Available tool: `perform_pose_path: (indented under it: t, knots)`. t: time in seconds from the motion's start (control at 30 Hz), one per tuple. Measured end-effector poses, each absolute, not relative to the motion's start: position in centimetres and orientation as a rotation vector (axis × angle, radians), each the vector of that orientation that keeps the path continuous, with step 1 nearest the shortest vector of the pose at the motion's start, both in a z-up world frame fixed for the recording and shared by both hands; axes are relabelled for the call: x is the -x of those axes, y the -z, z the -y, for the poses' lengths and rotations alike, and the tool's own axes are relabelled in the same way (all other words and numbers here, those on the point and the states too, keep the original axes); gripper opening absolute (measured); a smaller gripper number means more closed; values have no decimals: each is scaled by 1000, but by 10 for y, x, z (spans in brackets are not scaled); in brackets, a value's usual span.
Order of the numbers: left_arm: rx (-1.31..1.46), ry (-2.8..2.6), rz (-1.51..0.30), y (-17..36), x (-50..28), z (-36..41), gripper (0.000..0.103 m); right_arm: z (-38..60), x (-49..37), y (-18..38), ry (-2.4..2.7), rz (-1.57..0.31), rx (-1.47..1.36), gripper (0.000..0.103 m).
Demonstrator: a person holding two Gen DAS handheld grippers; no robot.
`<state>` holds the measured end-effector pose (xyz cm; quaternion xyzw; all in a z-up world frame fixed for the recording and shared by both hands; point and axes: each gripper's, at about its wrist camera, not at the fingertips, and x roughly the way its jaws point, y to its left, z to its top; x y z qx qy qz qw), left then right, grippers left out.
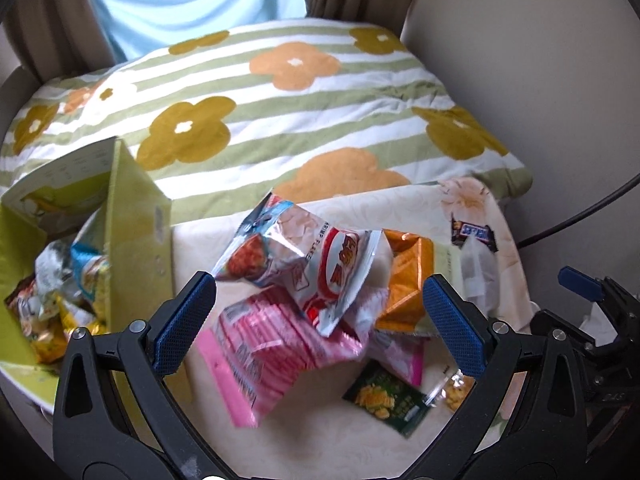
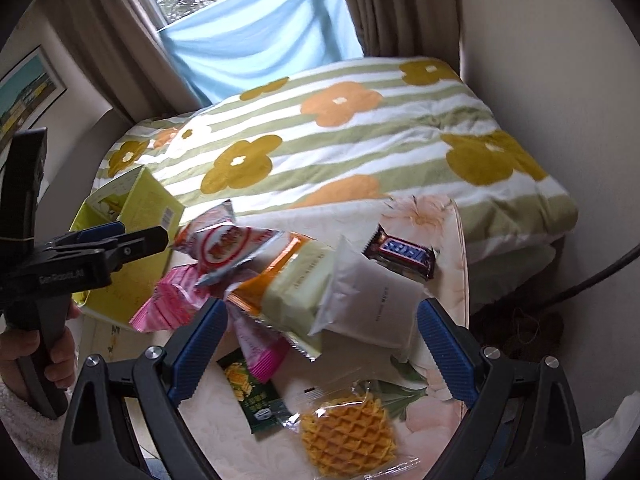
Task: Organize snacks
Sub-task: 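Grasp the shrimp flake bag with the left gripper while the right gripper grasps the white packet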
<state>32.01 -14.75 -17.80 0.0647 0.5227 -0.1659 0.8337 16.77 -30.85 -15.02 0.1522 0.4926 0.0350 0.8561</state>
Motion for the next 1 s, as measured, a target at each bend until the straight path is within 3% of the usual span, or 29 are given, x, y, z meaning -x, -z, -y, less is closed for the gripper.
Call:
perform_pose_path:
  t: [0.6,1.0]
  knots:
    - [-285,354,-1285,267,-379,166,102,341,-200,227,24,-1185,-609,95]
    - [-323,413,-1271,276,-387,171,99,346,-206,246,50,-1203,-689,95]
